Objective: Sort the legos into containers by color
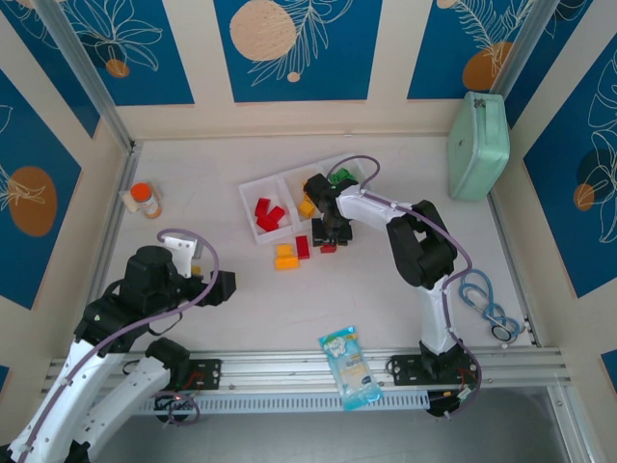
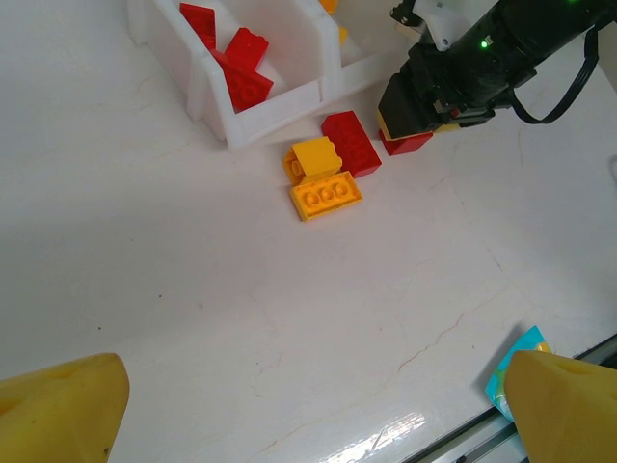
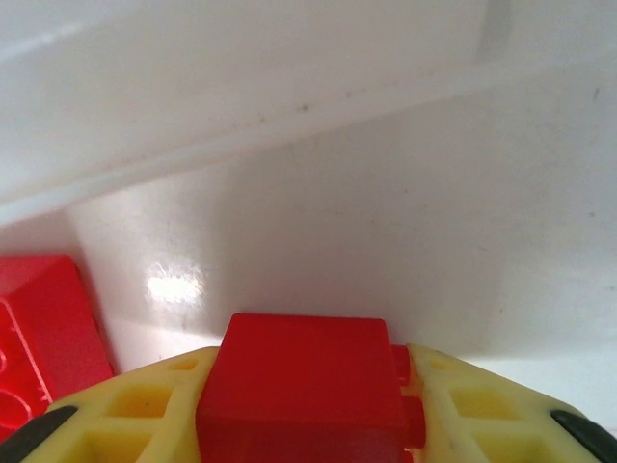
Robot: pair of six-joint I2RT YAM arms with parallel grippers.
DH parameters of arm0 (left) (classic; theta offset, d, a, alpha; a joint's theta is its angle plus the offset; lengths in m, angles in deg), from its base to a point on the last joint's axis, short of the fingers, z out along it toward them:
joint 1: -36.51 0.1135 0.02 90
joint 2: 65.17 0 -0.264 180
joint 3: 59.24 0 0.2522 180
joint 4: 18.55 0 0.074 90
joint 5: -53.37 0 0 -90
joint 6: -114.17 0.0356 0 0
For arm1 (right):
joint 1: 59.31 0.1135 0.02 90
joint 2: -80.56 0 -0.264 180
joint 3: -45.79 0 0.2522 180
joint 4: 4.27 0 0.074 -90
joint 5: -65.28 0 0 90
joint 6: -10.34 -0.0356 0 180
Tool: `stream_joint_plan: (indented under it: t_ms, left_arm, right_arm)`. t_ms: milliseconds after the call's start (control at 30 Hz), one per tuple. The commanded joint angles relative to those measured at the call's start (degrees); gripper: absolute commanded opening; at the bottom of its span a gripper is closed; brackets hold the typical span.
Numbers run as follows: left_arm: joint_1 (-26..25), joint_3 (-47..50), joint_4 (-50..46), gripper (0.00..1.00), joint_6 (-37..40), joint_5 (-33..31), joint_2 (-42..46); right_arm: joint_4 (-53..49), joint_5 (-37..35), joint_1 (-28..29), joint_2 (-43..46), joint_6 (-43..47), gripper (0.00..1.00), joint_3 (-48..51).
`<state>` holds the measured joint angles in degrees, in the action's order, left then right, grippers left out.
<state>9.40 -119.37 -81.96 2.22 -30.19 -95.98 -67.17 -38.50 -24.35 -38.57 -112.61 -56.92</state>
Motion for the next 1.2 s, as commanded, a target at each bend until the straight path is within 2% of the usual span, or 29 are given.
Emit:
stream_joint_plan:
  t_ms: [0, 167, 333, 833, 967, 1167]
  left_arm:
    - [0.57, 0.4, 1.22, 0.99, 1.03, 0.95, 0.4]
    - [0.66, 0.31, 1.09, 0.99, 1.08, 0.73, 0.56]
    - [0.68, 0.31, 1.13, 0.99, 0.95, 0.34, 1.58]
    - [0.75, 0.4, 1.13, 0.99, 1.04, 0.22, 2.42]
    - [0.76, 0.4, 1.06, 0.99, 1.04, -0.12, 2.51]
    - [0.77, 0.38, 1.06, 0.99, 1.04, -0.33, 3.01]
  right_arm:
    - [-3.3, -0.5, 1.13, 5.4, 1.39, 0.33, -2.71]
    - [-2.67, -0.06, 2.99, 9.84, 4.09, 0.29, -7.84]
    - [-0.52, 2.35, 4.46, 8.92, 5.89, 0.28, -14.44]
    - [1.3, 7.58, 5.91, -8.13, 3.0, 0.27, -34.69]
    - [-0.04, 11.04, 5.43, -13.25, 0.65, 0.29, -40.86]
    - [-2.91, 12.11, 5.56, -19.18, 0.18, 0.33, -49.13]
